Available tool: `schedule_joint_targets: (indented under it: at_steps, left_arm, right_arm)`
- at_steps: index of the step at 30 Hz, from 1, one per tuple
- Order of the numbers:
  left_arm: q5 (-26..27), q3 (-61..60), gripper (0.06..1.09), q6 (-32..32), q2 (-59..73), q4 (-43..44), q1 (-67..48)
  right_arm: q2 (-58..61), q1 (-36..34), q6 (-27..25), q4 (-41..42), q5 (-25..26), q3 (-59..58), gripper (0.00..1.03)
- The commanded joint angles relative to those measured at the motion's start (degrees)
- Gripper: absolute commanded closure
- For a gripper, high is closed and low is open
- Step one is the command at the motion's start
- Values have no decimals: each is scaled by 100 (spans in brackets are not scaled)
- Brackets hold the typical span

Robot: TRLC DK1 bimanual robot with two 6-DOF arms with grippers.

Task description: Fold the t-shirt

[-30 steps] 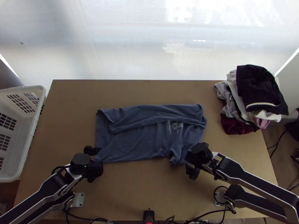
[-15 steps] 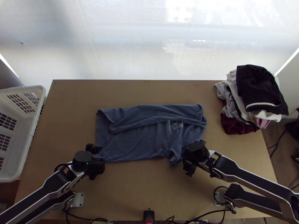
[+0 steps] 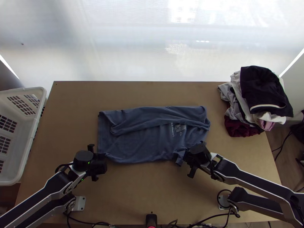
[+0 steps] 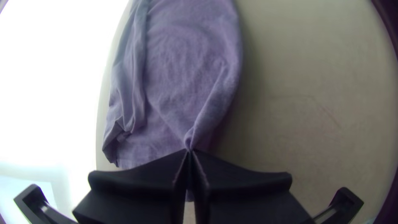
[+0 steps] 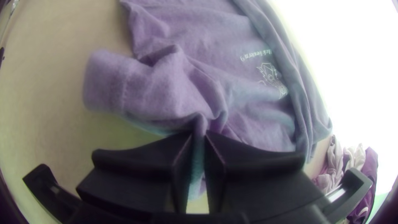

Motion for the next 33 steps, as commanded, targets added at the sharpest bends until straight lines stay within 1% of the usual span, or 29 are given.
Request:
schedule_joint_targets:
  at_steps: [1, 2, 3, 7, 9, 10, 12, 14, 15, 16, 18, 20, 24, 27, 30, 33]
  left_arm:
    - [871, 1229, 105, -1307, 1235, -1331, 922]
    - [1003, 1536, 105, -1535, 1534, -1682, 1045]
    - [1012, 1721, 105, -1623, 1683, -1849, 1080]
    - [1012, 1897, 105, -1632, 1578, -1832, 1132]
    - [1021, 2055, 105, -1966, 1542, -2025, 1124]
    - [1135, 2169, 105, -2168, 1551, -2262, 1124]
    - [1478, 2450, 105, -2651, 1578, -2754, 1124]
    - [1689, 2740, 105, -3073, 1709, -3229, 1115]
    - [1820, 2925, 105, -3214, 1824, -3493, 1106]
    - [1943, 3118, 105, -3302, 1955, -3730, 1115]
    - [2093, 3461, 105, -3328, 2087, -3985, 1291]
    - [2260, 3795, 105, -3240, 2237, -4099, 1660]
    - [2400, 4287, 105, -2783, 2720, -4398, 2293]
    - [2567, 4674, 105, -2563, 3028, -4591, 2653]
    - [2576, 4964, 105, -2396, 3423, -4644, 2794]
    - [2576, 5254, 105, -2229, 3889, -4618, 2952]
  right_arm:
    - [62, -93, -27, -348, -68, 140, 100]
    - [36, -101, 61, -541, -209, 184, 100]
    - [-43, -101, 131, -708, -332, 219, 100]
    - [-483, -172, 368, -1368, -674, 395, 100]
    - [-632, -303, 526, -1851, -1026, 597, 100]
    - [-711, -339, 632, -2053, -1193, 702, 100]
    - [-852, -347, 860, -2387, -1377, 852, 100]
    - [-948, -356, 1045, -2712, -1544, 1001, 100]
    - [-983, -418, 1115, -2870, -1641, 1080, 100]
    - [-1001, -550, 1142, -3046, -1843, 1177, 100]
    - [-1036, -840, 1194, -3292, -2125, 1361, 100]
    - [-1071, -1182, 1027, -3433, -2230, 1528, 100]
    - [-1019, -2009, 403, -3574, -2327, 1704, 100]
    - [-869, -2527, 43, -3697, -2555, 1818, 100]
    - [-606, -2914, -194, -3723, -2705, 1959, 100]
    - [-263, -3274, -273, -3714, -2863, 2249, 100]
